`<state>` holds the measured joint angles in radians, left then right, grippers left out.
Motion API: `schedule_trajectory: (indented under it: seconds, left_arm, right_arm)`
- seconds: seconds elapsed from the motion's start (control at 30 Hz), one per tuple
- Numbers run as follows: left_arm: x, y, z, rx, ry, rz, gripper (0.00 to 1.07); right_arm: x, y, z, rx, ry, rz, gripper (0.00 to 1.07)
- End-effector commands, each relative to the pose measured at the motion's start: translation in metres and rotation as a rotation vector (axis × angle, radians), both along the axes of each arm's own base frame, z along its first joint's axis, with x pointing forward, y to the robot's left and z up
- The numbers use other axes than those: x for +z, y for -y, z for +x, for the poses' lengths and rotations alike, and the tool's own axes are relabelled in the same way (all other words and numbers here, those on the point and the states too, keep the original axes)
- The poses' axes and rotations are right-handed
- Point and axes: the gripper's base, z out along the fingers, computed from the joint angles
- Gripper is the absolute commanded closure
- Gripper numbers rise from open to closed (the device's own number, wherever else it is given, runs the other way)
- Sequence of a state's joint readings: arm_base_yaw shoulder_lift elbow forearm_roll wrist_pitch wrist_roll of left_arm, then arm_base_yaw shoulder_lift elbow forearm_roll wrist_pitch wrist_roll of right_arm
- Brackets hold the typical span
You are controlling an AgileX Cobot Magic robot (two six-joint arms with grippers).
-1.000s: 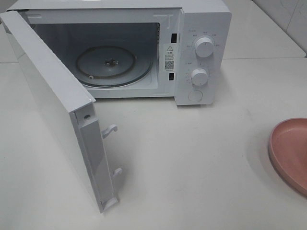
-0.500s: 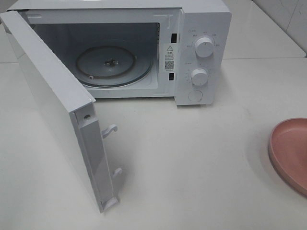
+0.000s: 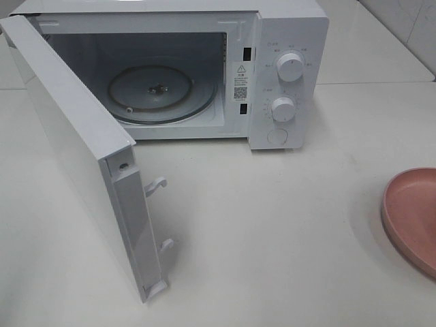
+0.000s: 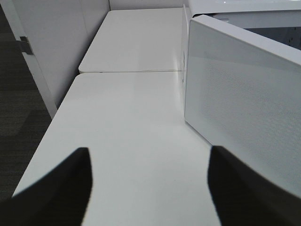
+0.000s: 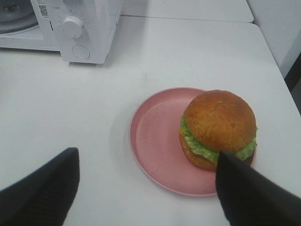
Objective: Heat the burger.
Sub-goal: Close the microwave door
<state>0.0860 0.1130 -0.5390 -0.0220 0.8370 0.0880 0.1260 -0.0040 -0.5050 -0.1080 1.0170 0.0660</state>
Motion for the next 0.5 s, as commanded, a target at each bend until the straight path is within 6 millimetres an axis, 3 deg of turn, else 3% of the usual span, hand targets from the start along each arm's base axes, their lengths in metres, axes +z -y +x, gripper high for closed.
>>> schedule_trajectory:
  seconds: [0.03, 0.07, 0.1, 0.13, 0.17, 0.37, 0.5]
  left_arm:
    - [0.008, 0.0, 0.01, -0.002, 0.042, -0.012, 0.64]
    - [0.01, -0.001, 0.019, -0.001, 0.049, -0.013, 0.81]
    - [0.011, -0.002, 0.025, 0.0, 0.05, -0.012, 0.91]
    - [0.011, -0.002, 0.025, 0.0, 0.05, -0.012, 0.91]
    - [0.012, -0.003, 0.033, 0.002, 0.041, -0.01, 1.07]
    - [0.011, -0.005, 0.059, 0.007, 0.06, -0.005, 1.07]
    - [-0.003, -0.008, 0.082, 0.011, 0.159, 0.002, 1.07]
  right_arm:
    - [0.0, 0.0, -0.004, -0.002, 0.036, -0.008, 0.31]
    - [0.0, 0.0, -0.004, -0.002, 0.036, -0.008, 0.31]
    - [0.0, 0.0, -0.004, -0.002, 0.036, -0.008, 0.31]
    - [0.0, 0.0, -0.004, -0.002, 0.036, -0.008, 0.31]
    - [0.0, 0.0, -0.004, -0.002, 0.036, -0.008, 0.31]
    - [0.0, 0.0, -0.004, -0.002, 0.036, -0.008, 0.31]
    - [0.0, 0.0, -0.004, -0.002, 0.036, -0.008, 0.31]
